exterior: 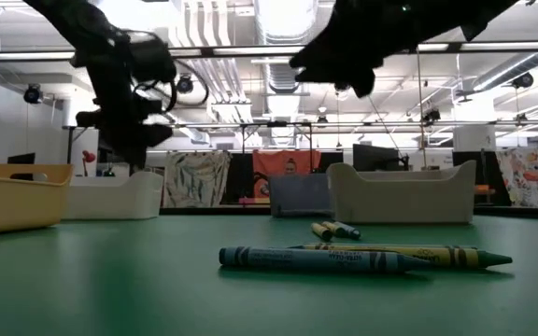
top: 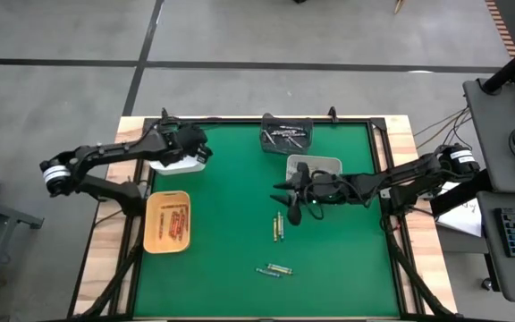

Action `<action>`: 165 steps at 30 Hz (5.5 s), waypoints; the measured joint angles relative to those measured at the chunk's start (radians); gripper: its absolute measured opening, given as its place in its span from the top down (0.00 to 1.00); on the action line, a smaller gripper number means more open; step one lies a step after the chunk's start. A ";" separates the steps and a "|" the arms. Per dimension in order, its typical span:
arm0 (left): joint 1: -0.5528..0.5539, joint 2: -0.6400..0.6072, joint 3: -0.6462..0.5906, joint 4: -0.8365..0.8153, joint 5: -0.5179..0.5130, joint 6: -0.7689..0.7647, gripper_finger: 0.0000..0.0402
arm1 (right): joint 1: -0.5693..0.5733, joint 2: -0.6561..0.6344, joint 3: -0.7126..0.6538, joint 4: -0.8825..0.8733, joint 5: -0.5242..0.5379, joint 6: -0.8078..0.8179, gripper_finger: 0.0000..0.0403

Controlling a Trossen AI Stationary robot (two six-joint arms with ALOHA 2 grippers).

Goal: Sort crayons
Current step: Put the green crayon into the gray bin, then put the blue crayon into the white bin

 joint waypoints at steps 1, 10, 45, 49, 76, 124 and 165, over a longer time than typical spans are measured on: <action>-0.028 -0.014 0.000 0.003 0.002 -0.003 0.77 | 0.000 0.000 0.003 -0.036 -0.023 0.033 0.62; -0.424 -0.110 0.000 0.235 -0.006 -0.032 0.78 | 0.028 0.040 0.149 -0.446 -0.164 0.143 0.66; -1.095 0.062 0.000 1.082 -0.367 0.208 0.78 | 0.094 0.559 0.589 -0.942 -0.171 -0.858 0.68; -1.095 0.062 0.000 1.080 -0.368 0.212 0.78 | 0.090 0.572 0.591 -0.939 -0.173 -0.890 0.68; -1.094 0.061 0.000 1.074 -0.368 0.214 0.78 | 0.012 0.659 0.592 -0.817 -0.396 -0.868 0.82; -1.091 0.041 0.000 1.082 -0.394 0.291 0.78 | -0.442 0.086 0.163 -1.102 -0.142 -0.356 0.98; -1.081 0.115 0.000 1.082 -0.390 0.119 0.78 | -0.294 -0.040 0.353 -1.204 -0.224 -0.010 0.77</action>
